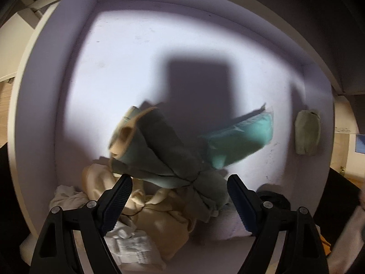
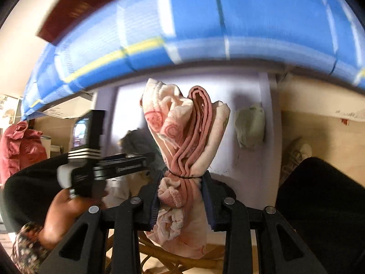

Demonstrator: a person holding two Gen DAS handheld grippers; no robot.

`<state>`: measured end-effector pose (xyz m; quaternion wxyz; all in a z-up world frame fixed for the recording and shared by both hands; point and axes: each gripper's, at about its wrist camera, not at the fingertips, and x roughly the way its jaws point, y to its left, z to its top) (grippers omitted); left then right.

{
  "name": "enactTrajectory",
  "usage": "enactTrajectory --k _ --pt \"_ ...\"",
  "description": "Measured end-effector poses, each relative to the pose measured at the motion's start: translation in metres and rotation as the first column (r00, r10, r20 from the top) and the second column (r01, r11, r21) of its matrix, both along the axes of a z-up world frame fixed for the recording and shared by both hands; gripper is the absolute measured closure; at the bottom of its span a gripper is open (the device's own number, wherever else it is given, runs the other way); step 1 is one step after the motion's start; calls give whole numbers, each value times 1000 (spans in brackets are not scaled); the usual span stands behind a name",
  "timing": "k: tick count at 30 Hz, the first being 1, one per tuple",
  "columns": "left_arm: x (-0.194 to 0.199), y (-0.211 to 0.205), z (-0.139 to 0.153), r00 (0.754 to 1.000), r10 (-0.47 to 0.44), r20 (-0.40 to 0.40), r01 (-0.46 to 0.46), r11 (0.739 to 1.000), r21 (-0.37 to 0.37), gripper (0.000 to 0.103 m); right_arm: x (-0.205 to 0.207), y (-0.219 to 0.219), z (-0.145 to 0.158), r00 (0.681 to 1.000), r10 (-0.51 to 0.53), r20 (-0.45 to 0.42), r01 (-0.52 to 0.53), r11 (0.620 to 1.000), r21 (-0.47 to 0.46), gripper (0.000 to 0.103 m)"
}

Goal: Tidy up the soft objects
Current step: 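Carry the pink bundle into the gold tray and open the right tool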

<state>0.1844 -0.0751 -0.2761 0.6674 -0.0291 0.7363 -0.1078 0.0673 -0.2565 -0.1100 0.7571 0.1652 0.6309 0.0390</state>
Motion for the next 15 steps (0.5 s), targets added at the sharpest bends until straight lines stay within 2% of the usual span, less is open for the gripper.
enactTrajectory --k 9,15 --pt "-3 -1 -5 1000 13 -12 -13 1000 -21 16 0 31 81 991 92 96 -93 996 6 70" --pt "2 -1 -4 1000 12 -10 -12 1000 -18 17 18 40 136 975 132 180 -140 990 32 70"
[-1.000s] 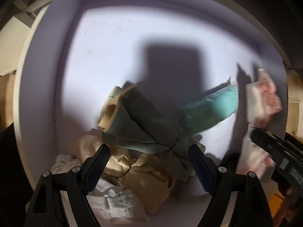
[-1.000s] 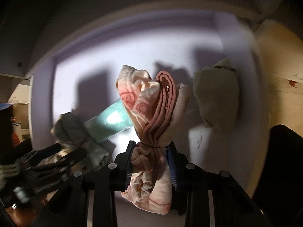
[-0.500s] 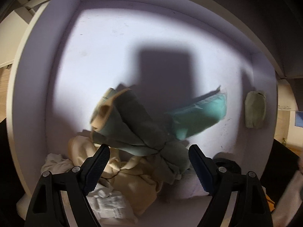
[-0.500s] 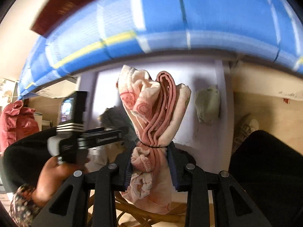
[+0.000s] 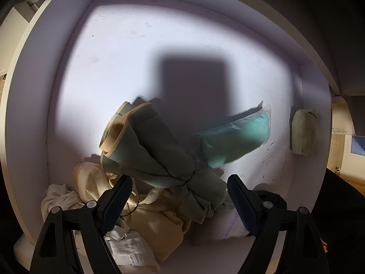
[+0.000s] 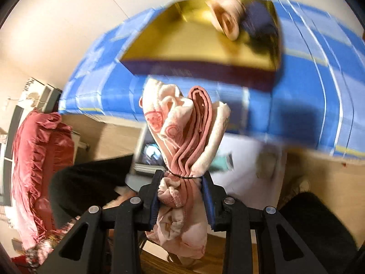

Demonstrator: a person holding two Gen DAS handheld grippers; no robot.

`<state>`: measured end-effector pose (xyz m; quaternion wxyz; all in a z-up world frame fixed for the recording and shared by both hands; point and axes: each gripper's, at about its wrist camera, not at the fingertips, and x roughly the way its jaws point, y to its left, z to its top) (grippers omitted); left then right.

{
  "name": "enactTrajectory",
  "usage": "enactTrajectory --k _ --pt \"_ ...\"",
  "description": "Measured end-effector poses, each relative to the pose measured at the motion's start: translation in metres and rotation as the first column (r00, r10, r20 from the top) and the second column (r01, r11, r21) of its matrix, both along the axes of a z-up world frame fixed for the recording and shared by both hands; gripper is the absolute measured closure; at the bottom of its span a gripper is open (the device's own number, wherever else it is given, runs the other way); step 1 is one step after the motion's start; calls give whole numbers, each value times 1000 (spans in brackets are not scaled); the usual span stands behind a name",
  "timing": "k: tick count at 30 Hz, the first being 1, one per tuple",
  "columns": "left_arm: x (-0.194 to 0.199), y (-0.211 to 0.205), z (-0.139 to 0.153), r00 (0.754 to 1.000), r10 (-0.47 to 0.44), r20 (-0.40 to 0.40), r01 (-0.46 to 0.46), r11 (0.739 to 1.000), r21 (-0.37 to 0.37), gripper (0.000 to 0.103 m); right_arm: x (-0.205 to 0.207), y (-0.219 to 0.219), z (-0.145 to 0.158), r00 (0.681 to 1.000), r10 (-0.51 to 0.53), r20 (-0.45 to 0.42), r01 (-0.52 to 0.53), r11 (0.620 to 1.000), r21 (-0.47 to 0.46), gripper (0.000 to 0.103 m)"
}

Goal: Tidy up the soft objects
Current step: 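Carry the pink bundle into the gold tray and open the right tool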

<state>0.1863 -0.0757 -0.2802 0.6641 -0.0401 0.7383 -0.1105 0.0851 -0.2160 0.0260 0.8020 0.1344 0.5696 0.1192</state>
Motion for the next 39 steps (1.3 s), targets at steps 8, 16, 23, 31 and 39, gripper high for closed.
enactTrajectory --k 8,16,23,31,39 --pt "3 -5 0 1000 -2 3 2 1000 -9 17 60 5 59 994 -20 111 18 1000 12 70" --pt "2 -7 0 1000 2 -8 -2 1000 -17 17 137 5 68 987 -67 145 70 998 -10 70" --pt "6 -13 -4 1000 -2 -31 2 1000 -9 17 197 0 56 984 -105 143 113 993 -45 70" --pt "9 -18 1 999 1 -49 -2 1000 -24 17 263 -7 27 981 -165 98 170 985 -40 70" --pt "4 -22 0 998 1 -70 -3 1000 -27 17 305 -10 10 979 -190 78 196 977 -83 69"
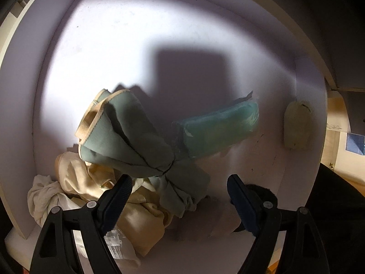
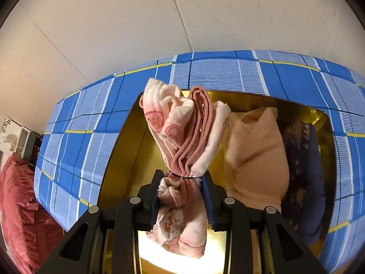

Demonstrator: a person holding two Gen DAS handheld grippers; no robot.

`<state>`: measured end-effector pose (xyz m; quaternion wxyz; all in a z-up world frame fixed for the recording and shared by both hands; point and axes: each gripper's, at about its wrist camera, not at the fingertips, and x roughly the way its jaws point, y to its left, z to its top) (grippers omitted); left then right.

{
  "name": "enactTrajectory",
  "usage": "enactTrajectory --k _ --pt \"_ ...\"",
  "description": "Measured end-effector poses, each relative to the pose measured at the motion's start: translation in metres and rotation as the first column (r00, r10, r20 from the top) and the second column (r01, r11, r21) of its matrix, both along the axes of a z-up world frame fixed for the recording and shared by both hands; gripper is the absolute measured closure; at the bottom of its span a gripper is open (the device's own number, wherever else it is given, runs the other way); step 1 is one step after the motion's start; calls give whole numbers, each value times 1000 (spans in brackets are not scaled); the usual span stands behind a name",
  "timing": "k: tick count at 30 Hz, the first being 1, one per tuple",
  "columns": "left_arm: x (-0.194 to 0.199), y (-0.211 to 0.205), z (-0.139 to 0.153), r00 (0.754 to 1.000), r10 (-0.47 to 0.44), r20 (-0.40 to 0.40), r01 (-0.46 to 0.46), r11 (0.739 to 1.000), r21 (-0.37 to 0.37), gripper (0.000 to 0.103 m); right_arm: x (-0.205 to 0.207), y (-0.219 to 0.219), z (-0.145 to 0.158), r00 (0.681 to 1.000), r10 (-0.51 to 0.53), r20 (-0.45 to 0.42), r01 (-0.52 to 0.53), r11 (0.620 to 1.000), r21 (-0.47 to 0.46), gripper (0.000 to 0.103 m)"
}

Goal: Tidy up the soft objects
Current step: 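Carry the pink bundle into the gold tray and open the right tool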

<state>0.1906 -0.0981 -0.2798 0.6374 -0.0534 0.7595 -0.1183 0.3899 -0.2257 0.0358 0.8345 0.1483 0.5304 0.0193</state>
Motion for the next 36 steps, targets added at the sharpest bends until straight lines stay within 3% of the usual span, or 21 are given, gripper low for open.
enactTrajectory --k 4,7,8,12,23,36 --pt "-5 3 -5 1000 13 -6 -13 1000 0 17 14 -1 -6 1000 -21 4 21 999 -31 66" --pt "-6 6 -7 1000 20 -7 -20 1000 -1 17 20 -5 -7 999 -47 13 47 997 -60 49" --pt "-6 5 -7 1000 20 -7 -20 1000 0 17 19 -7 -6 998 -56 23 57 997 -58 47" --pt "-8 4 -9 1000 15 -16 -15 1000 5 17 7 -12 4 998 -42 56 43 999 -23 47" --pt "-10 1 -15 1000 15 -9 -14 1000 17 17 -55 -24 32 993 20 113 -12 997 -72 41" --pt "-10 3 -21 1000 21 -6 -21 1000 11 17 -108 -23 30 992 68 103 -60 995 -85 40"
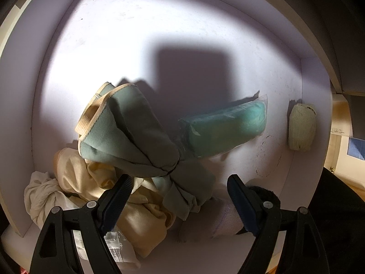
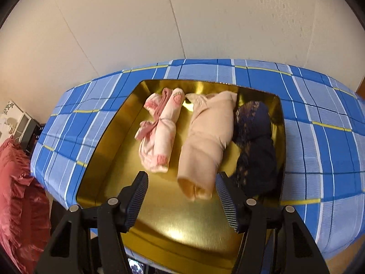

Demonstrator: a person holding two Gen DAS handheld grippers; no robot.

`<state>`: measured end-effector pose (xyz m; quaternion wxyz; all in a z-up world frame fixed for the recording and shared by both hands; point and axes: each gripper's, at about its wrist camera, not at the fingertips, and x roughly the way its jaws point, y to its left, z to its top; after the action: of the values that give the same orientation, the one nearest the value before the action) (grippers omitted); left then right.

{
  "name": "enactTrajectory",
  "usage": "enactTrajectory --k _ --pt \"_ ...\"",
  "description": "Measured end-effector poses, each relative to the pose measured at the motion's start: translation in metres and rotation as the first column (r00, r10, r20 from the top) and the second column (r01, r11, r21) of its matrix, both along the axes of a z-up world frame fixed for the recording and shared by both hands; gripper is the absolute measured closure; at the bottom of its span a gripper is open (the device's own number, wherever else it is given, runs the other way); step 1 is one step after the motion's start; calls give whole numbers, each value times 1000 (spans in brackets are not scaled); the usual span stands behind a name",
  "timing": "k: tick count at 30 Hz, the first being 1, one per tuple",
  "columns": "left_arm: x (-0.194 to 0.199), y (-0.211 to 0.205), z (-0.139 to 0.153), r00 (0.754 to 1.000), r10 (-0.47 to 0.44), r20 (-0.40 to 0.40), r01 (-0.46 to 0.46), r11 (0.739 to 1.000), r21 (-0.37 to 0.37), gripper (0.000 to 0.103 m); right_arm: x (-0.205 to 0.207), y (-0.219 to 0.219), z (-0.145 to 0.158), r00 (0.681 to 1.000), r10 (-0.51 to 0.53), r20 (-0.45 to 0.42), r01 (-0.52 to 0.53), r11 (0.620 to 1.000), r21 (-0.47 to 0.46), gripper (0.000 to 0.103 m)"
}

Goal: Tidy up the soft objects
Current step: 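Move the right tool back down over the drawer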

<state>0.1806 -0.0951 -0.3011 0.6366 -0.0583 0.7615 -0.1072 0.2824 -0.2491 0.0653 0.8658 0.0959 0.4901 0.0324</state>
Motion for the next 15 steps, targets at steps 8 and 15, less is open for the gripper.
enactTrajectory --k 8,15 --pt "0 5 -2 1000 18 3 -18 1000 -11 17 -66 7 11 994 88 59 -86 996 -35 40" --pt "-1 17 -2 999 43 9 -43 998 -37 17 -133 11 4 986 151 66 -146 987 -67 37"
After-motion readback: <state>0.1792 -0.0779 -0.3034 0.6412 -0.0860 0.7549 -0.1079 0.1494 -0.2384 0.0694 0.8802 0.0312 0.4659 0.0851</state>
